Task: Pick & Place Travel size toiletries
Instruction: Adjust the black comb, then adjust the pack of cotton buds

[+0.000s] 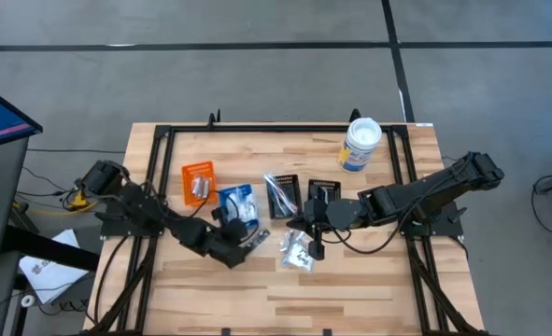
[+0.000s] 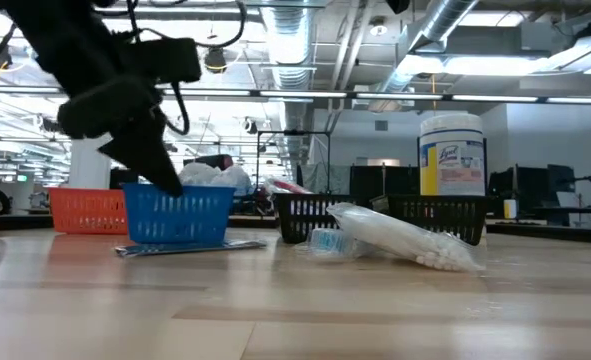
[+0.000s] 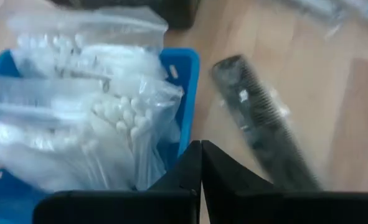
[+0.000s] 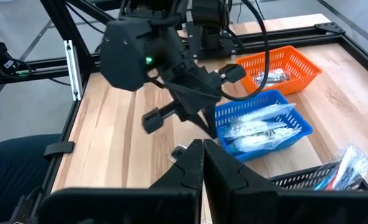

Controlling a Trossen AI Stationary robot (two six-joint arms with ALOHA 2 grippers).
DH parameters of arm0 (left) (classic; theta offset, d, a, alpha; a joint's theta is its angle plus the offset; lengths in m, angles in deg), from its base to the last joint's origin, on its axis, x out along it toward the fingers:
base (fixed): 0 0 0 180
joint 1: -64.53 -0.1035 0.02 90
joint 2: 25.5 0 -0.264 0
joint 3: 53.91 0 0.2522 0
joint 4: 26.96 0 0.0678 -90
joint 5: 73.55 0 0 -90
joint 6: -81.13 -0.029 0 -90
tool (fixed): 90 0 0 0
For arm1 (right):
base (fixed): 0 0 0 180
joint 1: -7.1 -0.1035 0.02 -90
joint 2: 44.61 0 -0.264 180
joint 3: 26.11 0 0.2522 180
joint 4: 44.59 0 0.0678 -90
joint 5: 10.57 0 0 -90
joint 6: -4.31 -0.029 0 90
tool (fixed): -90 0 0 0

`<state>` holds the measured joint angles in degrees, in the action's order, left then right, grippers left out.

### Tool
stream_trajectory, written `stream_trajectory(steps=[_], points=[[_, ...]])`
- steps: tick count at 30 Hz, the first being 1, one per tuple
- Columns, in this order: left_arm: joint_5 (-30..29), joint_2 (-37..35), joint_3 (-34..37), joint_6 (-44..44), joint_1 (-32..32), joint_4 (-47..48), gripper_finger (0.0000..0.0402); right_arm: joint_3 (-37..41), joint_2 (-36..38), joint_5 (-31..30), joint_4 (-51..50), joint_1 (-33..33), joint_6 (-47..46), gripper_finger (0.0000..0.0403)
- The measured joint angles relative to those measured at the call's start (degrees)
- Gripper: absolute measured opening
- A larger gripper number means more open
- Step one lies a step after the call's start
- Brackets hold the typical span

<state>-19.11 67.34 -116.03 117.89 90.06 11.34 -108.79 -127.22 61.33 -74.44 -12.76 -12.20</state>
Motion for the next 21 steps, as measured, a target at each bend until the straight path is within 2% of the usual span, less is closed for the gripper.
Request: stream_trajectory(steps=[7,11,15,21], points=[[-3.0,-0.5,3.7,-0.2,-3.9,1.3,0.0,0.0,0.0,0.0,-0.1,-0.1,0.0,0.0001],[-3.6,-1.9,3.6,-1.2,-1.0,-1.1,0.0,0.0,0.0,-0.1,-2.7,-1.6,-1.9,0.0001],[-4.9,-4.3,3.6,-5.5,3.6,-10.6,0.0,0.0,-2.4,-1.9,-8.8,-4.7,-10.0,0.0],[-7.1,-5.7,3.5,-11.6,6.8,-21.8,0.0,0.1,-13.7,-5.9,-14.9,-8.9,-23.6,0.0]])
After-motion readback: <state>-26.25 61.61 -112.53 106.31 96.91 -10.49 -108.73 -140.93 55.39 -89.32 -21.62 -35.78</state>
